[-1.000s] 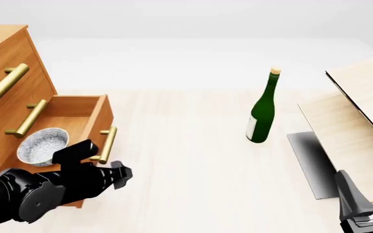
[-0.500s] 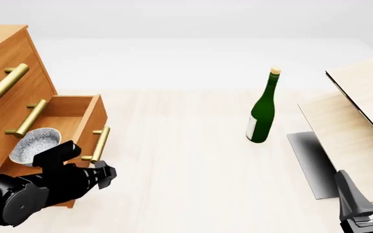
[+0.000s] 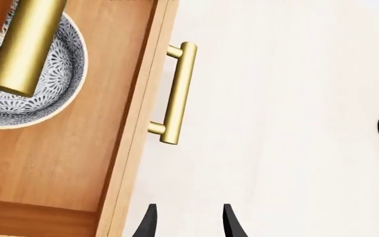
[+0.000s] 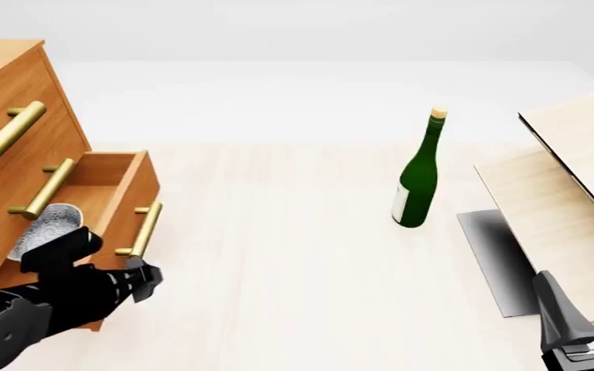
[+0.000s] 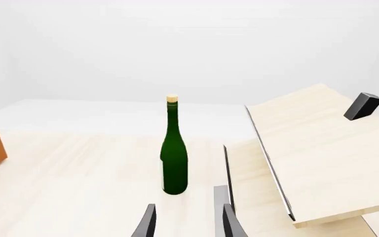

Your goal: Put the bowl in the bottom drawer of the cabinet and close it.

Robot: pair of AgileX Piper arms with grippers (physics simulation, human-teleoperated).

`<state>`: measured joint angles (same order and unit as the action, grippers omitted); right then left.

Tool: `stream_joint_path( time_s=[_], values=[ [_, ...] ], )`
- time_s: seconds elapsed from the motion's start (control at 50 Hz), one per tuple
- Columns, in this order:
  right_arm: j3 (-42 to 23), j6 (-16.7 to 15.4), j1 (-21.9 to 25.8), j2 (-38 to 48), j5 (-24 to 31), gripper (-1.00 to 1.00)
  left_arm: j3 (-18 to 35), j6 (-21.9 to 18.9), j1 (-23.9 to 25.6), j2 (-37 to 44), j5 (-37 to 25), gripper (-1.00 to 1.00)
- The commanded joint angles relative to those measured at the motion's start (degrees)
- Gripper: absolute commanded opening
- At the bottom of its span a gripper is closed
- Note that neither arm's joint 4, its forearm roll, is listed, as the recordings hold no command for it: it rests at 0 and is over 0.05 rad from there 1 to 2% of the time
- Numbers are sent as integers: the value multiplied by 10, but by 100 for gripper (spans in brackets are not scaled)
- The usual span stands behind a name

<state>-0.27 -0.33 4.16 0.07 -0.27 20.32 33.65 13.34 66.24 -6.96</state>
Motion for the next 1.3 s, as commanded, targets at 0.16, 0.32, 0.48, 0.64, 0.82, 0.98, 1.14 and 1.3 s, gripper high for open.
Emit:
stream_joint_path(
  time_s=[0.16,0.32,0.48,0.64,0.82,0.98,1.14,1.3],
  values=[
    [0,0,0,0,0,100,-11,18,-56,13,16,100],
    [0,0,0,0,0,100,-8,34,-61,20,24,100],
    [0,0,0,0,0,100,-13,43,-72,26,30,100],
    [0,0,0,0,0,100,-16,51,-89,41,42,100],
    [0,0,0,0,0,100,-18,42,-117,40,39,100],
    [0,0,0,0,0,100,-17,29,-143,41,36,100],
    [0,0,0,0,0,100,-12,14,-165,39,31,100],
    [0,0,0,0,0,100,-1,1,-182,53,36,100]
  ],
)
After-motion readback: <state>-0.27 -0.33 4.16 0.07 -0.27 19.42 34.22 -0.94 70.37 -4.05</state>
